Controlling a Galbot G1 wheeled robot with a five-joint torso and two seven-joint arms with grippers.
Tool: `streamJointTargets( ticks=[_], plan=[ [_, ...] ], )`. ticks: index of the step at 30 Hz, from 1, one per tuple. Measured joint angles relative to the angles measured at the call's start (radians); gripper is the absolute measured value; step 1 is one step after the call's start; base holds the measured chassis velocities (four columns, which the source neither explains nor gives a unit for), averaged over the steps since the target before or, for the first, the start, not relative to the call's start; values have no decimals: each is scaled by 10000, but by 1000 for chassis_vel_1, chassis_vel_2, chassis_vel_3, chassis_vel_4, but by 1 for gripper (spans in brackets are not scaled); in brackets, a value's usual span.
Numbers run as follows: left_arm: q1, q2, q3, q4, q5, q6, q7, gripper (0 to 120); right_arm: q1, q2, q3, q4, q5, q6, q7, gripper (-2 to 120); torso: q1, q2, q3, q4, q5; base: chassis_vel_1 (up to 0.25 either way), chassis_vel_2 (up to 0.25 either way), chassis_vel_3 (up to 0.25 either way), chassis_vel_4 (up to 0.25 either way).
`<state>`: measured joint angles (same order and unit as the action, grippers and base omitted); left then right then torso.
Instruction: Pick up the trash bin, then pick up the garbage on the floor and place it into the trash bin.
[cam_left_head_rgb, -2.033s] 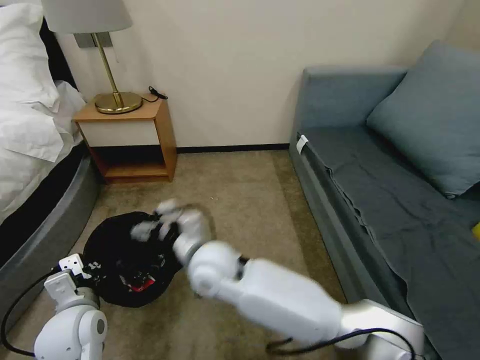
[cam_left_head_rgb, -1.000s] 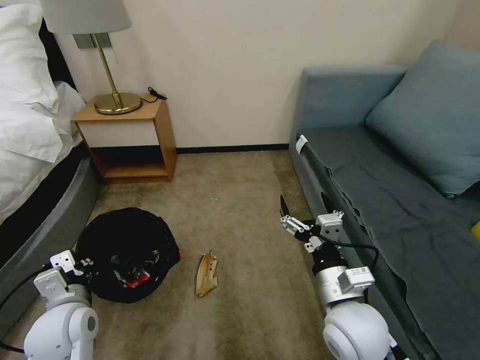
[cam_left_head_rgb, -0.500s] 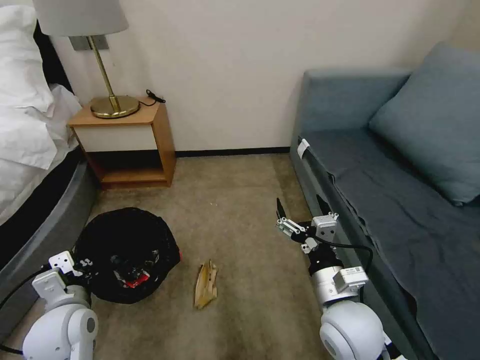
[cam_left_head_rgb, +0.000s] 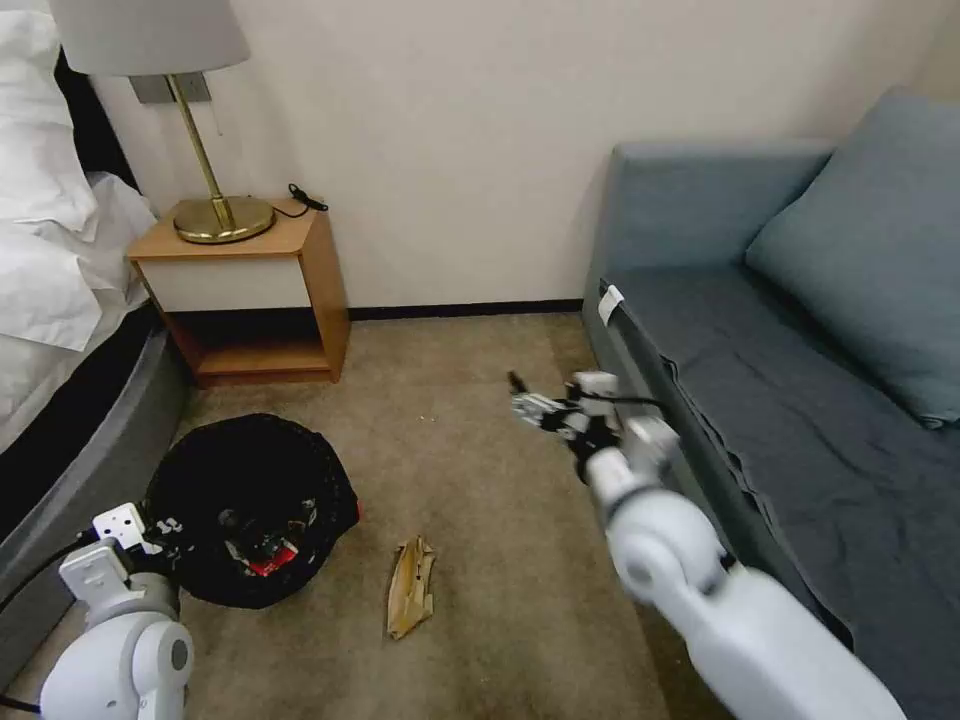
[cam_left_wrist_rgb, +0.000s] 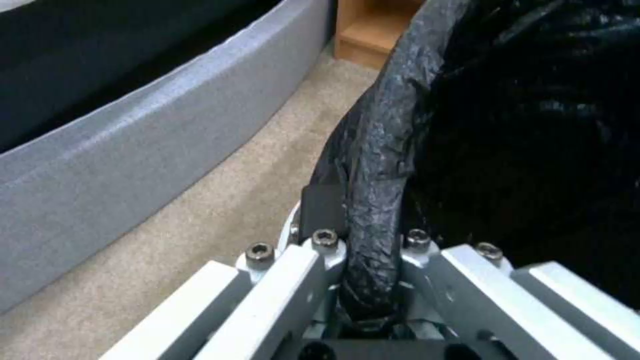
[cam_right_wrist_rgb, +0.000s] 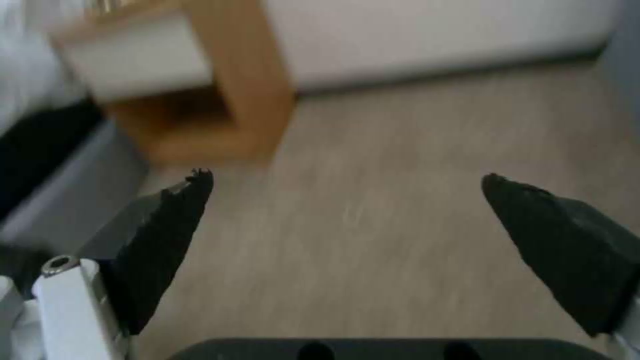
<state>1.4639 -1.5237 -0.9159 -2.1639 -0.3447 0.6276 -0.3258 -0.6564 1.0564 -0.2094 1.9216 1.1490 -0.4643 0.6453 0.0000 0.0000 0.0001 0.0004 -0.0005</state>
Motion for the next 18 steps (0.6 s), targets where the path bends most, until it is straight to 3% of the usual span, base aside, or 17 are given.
streamJointTargets(
  ticks=[4, 10, 18],
  plan=[
    [7, -59, 5, 14, 44, -38, 0, 2, 989, 525, -1392, -1194, 1326, -692, 618, 100, 0, 0, 0, -4, 2, 0, 0, 0, 0],
    [-40, -94, -28, 222, 81, -128, 14, 2, 1646, 1609, -3347, -3615, 1372, -854, 538, 100, 0, 0, 1, -3, 4, 0, 0, 0, 0],
    [-169, -122, -28, 473, 159, -186, 25, 2, 1708, 2444, -4825, -5391, 1280, -1096, 105, 100, 0, 0, 0, -4, 3, 0, 0, 0, 0]
  ],
)
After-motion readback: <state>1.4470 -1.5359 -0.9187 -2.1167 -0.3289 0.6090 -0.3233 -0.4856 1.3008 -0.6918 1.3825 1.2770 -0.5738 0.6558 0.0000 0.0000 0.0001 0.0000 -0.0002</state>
